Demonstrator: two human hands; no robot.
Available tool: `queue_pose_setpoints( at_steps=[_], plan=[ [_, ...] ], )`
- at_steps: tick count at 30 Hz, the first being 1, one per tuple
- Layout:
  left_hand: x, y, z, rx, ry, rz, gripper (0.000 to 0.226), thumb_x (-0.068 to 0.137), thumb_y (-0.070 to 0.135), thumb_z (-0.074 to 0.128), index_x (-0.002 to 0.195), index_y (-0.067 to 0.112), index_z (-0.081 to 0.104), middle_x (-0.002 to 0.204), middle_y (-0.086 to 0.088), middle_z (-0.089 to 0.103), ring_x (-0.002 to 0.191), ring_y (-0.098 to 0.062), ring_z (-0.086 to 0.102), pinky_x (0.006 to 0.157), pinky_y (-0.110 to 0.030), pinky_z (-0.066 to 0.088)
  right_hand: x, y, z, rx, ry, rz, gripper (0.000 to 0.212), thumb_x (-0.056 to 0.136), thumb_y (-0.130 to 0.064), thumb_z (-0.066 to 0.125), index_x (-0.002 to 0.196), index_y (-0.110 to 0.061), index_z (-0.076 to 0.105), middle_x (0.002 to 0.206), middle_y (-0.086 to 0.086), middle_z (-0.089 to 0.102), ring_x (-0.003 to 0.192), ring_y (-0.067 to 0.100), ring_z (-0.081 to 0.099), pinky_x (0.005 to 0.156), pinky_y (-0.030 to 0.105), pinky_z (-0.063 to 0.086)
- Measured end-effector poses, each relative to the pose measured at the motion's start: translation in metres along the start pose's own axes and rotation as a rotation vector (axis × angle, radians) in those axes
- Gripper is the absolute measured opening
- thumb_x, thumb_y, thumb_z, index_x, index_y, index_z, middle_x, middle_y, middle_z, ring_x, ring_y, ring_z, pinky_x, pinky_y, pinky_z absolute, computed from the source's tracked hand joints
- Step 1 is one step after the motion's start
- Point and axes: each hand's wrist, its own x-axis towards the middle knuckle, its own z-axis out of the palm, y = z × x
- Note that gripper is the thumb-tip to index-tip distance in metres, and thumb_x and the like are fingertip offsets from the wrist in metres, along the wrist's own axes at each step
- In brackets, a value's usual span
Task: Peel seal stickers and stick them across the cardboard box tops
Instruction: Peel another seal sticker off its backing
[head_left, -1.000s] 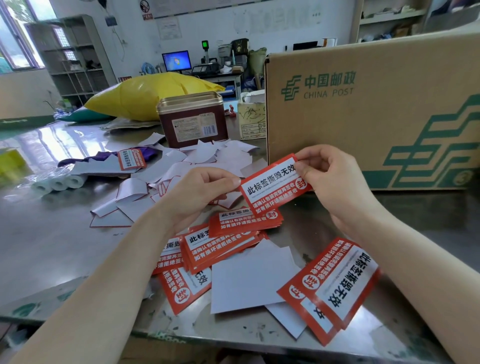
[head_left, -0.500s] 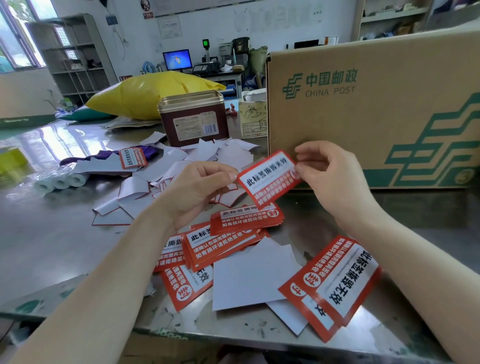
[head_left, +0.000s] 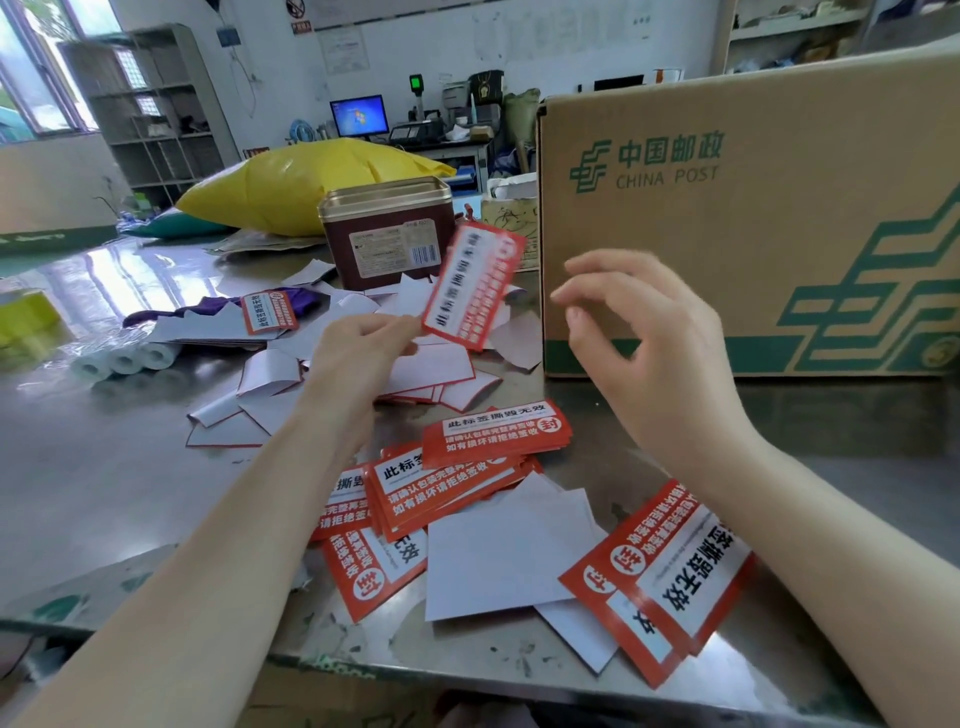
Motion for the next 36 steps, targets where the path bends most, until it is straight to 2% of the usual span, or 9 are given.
queue_pose_setpoints(
  at_steps=[2,5,8,12,16,18,21,26,36],
  plan=[
    [0.000,0.002,-0.002,-0.032,0.116,-0.048,0.017,0.081,0.034,0.065,0.091,0.022,0.072,0.092,0.001,0.064,0.097,-0.015,0.054,0.087,-0.035,0.042,-0.002,-0.001,0.002,0.020,-0.101,0.001,0.019,0.089,-0.007,0.055,0.103,-0.010,0.067,0.107,0.001,0.066,0.096,0.005,0.056,0.083,0.012,0.046],
    [-0.002,0.004,0.000,0.011,0.108,-0.064,0.021,0.083,0.031,0.064,0.100,0.019,0.070,0.090,0.001,0.061,0.097,-0.016,0.052,0.086,-0.036,0.041,-0.004,-0.003,0.005,0.032,-0.216,0.014,0.022,0.089,-0.007,0.055,0.108,-0.011,0.066,0.107,0.001,0.067,0.092,0.000,0.052,0.077,0.004,0.040],
    [-0.008,0.005,0.006,0.086,0.003,0.006,0.011,0.083,0.034,0.063,0.086,0.026,0.071,0.090,0.000,0.062,0.102,-0.020,0.052,0.092,-0.040,0.044,-0.004,-0.003,0.006,0.027,-0.268,0.029,0.024,0.090,-0.012,0.055,0.112,-0.014,0.064,0.113,-0.002,0.065,0.096,-0.003,0.049,0.076,0.001,0.037],
    [-0.014,0.006,0.010,0.099,-0.184,0.021,0.021,0.084,0.032,0.064,0.065,0.024,0.069,0.087,-0.002,0.064,0.090,-0.018,0.051,0.077,-0.035,0.044,-0.004,0.000,0.007,0.009,-0.331,0.063,0.027,0.089,-0.021,0.058,0.115,-0.019,0.062,0.119,-0.005,0.062,0.099,-0.005,0.045,0.074,0.000,0.033],
    [-0.018,0.007,0.013,0.095,-0.355,0.078,0.018,0.085,0.026,0.063,0.073,0.021,0.075,0.067,0.009,0.064,0.078,-0.012,0.054,0.069,-0.029,0.042,-0.004,0.001,0.010,0.000,-0.367,0.069,0.030,0.087,-0.025,0.060,0.118,-0.021,0.060,0.118,-0.006,0.062,0.098,-0.004,0.046,0.075,0.001,0.032],
    [-0.020,0.008,0.014,0.077,-0.421,0.100,0.017,0.086,0.022,0.062,0.076,0.018,0.076,0.072,0.009,0.070,0.078,-0.010,0.059,0.068,-0.026,0.045,-0.004,0.001,0.010,-0.001,-0.374,0.065,0.030,0.087,-0.026,0.061,0.117,-0.021,0.060,0.116,-0.007,0.062,0.097,-0.003,0.047,0.075,0.001,0.033],
    [-0.024,0.009,0.014,0.061,-0.499,0.128,0.016,0.085,0.019,0.062,0.077,0.020,0.077,0.086,0.001,0.074,0.083,-0.012,0.066,0.077,-0.030,0.049,-0.004,0.001,0.010,0.004,-0.380,0.066,0.028,0.086,-0.026,0.061,0.114,-0.020,0.062,0.111,-0.007,0.063,0.095,-0.001,0.050,0.076,0.004,0.036],
    [-0.027,0.011,0.014,0.073,-0.510,0.154,0.015,0.084,0.015,0.062,0.079,0.019,0.076,0.093,-0.005,0.073,0.097,-0.022,0.064,0.097,-0.044,0.046,-0.004,0.002,0.010,0.012,-0.384,0.080,0.023,0.085,-0.021,0.063,0.108,-0.020,0.065,0.101,-0.008,0.063,0.089,0.002,0.054,0.074,0.007,0.041],
    [-0.026,0.008,0.014,0.093,-0.557,0.176,0.014,0.086,0.016,0.062,0.088,0.014,0.076,0.096,-0.008,0.072,0.098,-0.029,0.064,0.089,-0.044,0.052,-0.005,0.004,0.011,0.006,-0.384,0.079,0.021,0.087,-0.013,0.060,0.105,-0.019,0.067,0.097,-0.008,0.064,0.088,0.004,0.057,0.076,0.009,0.042]
  ],
)
